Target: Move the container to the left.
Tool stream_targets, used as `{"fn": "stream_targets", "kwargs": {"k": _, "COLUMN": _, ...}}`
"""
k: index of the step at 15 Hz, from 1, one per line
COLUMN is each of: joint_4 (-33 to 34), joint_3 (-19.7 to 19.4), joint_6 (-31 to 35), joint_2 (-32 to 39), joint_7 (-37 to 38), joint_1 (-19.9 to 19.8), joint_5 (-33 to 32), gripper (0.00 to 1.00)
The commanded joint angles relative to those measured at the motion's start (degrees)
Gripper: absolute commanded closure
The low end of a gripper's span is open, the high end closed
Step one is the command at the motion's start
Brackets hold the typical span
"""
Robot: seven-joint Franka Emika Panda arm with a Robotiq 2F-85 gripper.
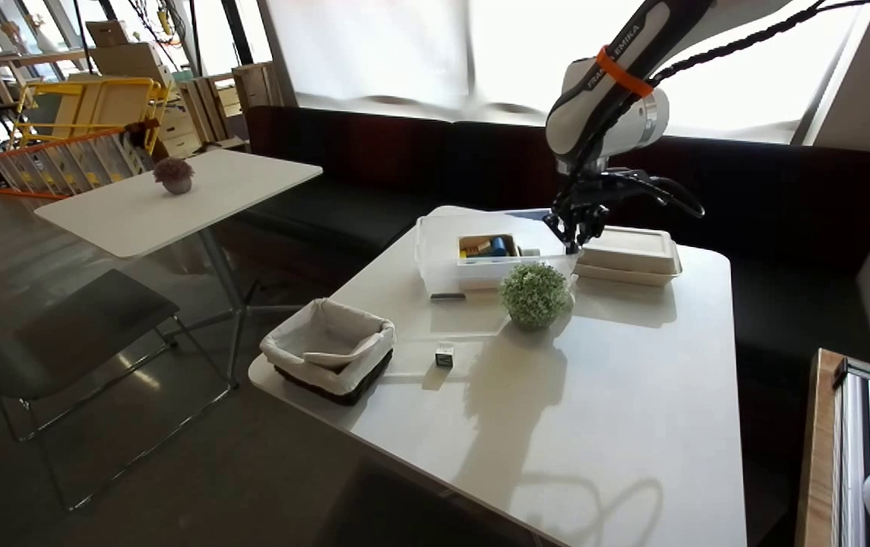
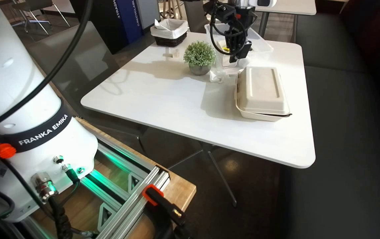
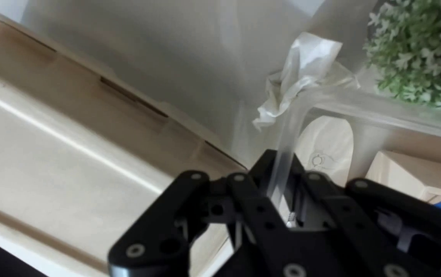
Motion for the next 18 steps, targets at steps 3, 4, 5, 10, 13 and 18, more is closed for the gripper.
{"fn": "stream_targets", "kwargs": {"k": 3, "joint_4": -5.28, "joint_3": 2.42, "joint_6": -5.02, "joint_2": -4.36, "joint_7": 0.61, "joint_1": 0.28, "joint_5": 1.53, "gripper": 0.98}}
{"fn": "stream_targets", "kwargs": {"k": 4, "joint_4": -5.70, "joint_3": 2.78, "joint_6": -6.01, "joint_2": -4.77, "joint_7": 1.03, "joint_1": 0.38, "joint_5": 1.93, "gripper": 0.98}}
{"fn": "stream_targets", "kwargs": {"k": 5, "joint_4": -6.32, "joint_3": 3.13, "joint_6": -6.41, "joint_2": -5.21, "joint_7": 1.21, "joint_1": 0.46, "joint_5": 2.21, "gripper": 0.98}}
{"fn": "stream_targets", "kwargs": {"k": 10, "joint_4": -8.81, "joint_3": 3.76, "joint_6": -10.88, "joint_2": -7.57, "joint_7": 3.76, "joint_1": 1.09, "joint_5": 2.49, "gripper": 0.98}}
{"fn": "stream_targets", "kwargs": {"k": 13, "joint_4": -10.39, "joint_3": 3.57, "joint_6": -12.81, "joint_2": -8.79, "joint_7": 7.51, "joint_1": 1.67, "joint_5": 2.38, "gripper": 0.98}}
{"fn": "stream_targets", "kwargs": {"k": 18, "joint_4": -12.67, "joint_3": 3.59, "joint_6": -11.59, "joint_2": -10.13, "joint_7": 13.50, "joint_1": 2.06, "joint_5": 4.48, "gripper": 0.98}}
